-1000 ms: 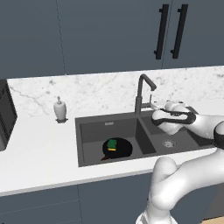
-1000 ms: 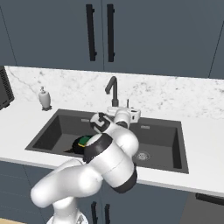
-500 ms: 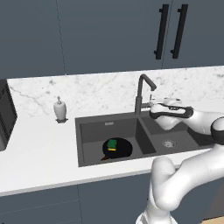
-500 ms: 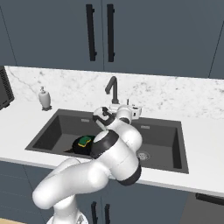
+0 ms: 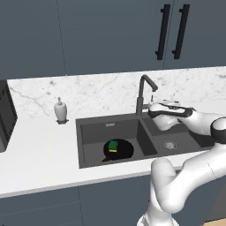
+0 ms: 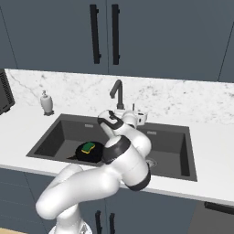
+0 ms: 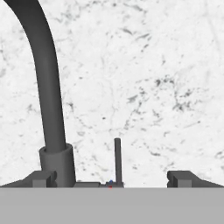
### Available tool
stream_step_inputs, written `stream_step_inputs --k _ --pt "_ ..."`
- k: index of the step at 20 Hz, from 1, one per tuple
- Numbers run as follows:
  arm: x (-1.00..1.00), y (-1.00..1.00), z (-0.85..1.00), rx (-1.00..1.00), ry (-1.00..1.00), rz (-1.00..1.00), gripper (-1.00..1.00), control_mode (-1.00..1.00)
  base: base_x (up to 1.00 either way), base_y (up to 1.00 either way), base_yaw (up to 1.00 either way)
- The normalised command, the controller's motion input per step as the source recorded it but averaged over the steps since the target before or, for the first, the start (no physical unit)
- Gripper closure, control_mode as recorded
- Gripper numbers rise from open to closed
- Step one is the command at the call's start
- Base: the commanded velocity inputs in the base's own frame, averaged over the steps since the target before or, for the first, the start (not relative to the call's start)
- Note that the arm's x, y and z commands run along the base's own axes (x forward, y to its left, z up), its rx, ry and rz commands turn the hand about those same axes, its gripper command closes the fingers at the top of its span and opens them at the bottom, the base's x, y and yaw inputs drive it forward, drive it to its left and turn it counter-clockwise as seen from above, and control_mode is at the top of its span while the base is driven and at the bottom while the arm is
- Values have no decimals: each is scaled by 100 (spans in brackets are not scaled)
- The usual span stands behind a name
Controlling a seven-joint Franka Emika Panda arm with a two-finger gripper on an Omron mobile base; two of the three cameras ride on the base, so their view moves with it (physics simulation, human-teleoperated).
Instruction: Pick the pan and sponge and place them into the sink. Then turn on the water.
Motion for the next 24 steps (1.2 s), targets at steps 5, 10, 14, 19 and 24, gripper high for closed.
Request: stream_step_inputs --k 5,10,14,19,24 --pt "13 0 -15 0 0 0 -100 -100 0 0 0" --pt "14 0 -13 0 0 0 -100 -100 0 0 0" --pt "20 0 -8 0 0 0 -100 -100 0 0 0" --pt "26 0 -1 0 0 0 -100 -100 0 0 0" --pt "26 -1 0 0 0 0 -100 -100 0 0 0"
